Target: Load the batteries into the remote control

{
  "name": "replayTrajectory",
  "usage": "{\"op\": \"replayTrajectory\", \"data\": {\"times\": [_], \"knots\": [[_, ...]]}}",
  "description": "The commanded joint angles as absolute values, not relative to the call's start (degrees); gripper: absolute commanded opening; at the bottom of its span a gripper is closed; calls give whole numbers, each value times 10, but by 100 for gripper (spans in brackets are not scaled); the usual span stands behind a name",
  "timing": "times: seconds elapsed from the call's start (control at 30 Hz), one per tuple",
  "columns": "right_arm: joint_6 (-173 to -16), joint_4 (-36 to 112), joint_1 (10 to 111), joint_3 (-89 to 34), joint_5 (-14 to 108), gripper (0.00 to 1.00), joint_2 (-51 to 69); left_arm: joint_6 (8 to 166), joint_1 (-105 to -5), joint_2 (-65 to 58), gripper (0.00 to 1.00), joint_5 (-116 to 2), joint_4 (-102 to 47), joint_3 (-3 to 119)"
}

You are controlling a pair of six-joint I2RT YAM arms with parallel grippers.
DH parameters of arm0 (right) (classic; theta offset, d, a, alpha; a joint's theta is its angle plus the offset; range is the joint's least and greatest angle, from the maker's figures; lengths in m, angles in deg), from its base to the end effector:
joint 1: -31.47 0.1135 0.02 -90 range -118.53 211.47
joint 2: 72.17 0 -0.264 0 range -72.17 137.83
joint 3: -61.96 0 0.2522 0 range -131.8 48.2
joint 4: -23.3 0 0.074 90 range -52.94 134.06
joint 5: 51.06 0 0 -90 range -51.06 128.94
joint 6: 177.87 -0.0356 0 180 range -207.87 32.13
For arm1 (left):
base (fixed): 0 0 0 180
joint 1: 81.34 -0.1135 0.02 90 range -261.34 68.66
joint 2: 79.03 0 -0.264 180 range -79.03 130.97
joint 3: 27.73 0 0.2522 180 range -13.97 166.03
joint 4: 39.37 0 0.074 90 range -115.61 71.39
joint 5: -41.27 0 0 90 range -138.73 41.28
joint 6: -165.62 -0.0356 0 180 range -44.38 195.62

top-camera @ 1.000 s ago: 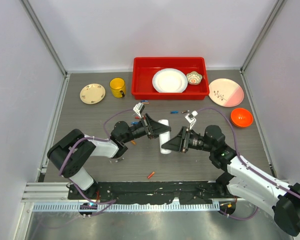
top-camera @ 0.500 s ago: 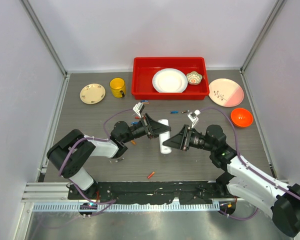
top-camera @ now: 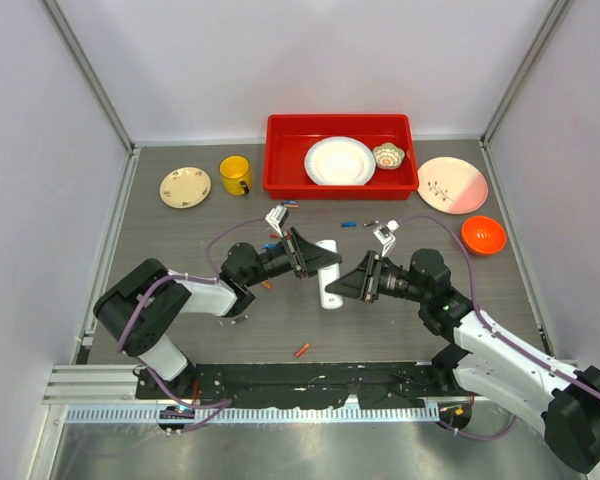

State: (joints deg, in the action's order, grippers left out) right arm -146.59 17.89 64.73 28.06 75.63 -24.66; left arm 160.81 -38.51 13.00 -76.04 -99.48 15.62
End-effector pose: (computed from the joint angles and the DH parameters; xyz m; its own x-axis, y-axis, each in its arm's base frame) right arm 0.1458 0.1211 0.2342 -0.8604 0.2553 -0.4411 -0.3832 0.2466 0.8901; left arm 0.2085 -0.2155 0.2089 -0.9184 -0.3560 -0.1728 0.2231 -0.1052 -0.9691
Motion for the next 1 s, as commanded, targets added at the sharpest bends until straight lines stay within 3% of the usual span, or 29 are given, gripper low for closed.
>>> {"op": "replayTrajectory", "data": {"times": [0.0,0.03,0.1,0.13,0.27,0.37,0.4,0.53,0.63,0.77,0.97], "knots": [[-1397,242,645,245,761,1,-263,1613,-397,119,41,-747,-1142,151],[-1388,271,645,231,762,1,-268,1612,-399,117,45,-746,-1142,153],[-1361,298,645,218,767,1,-271,1611,-405,115,65,-743,-1142,153],[-1353,321,645,207,769,1,-273,1611,-408,115,99,-740,-1142,154],[-1300,437,645,157,731,1,-265,1654,-458,119,100,-734,-1142,149],[-1203,670,645,46,503,1,-194,1651,-504,82,100,-688,-1142,101],[-1180,718,648,19,351,1,-167,1643,-512,53,100,-658,-1138,85],[-1153,875,657,-93,110,1,-37,1586,-524,-59,100,-645,-998,37],[-1144,894,660,-132,24,1,30,1515,-522,-162,100,-649,-774,34],[-1118,906,657,-160,-74,1,124,1452,-522,-288,100,-621,-628,20],[-1095,912,649,-232,-103,1,325,1372,-523,-401,100,-583,-474,20]]}}
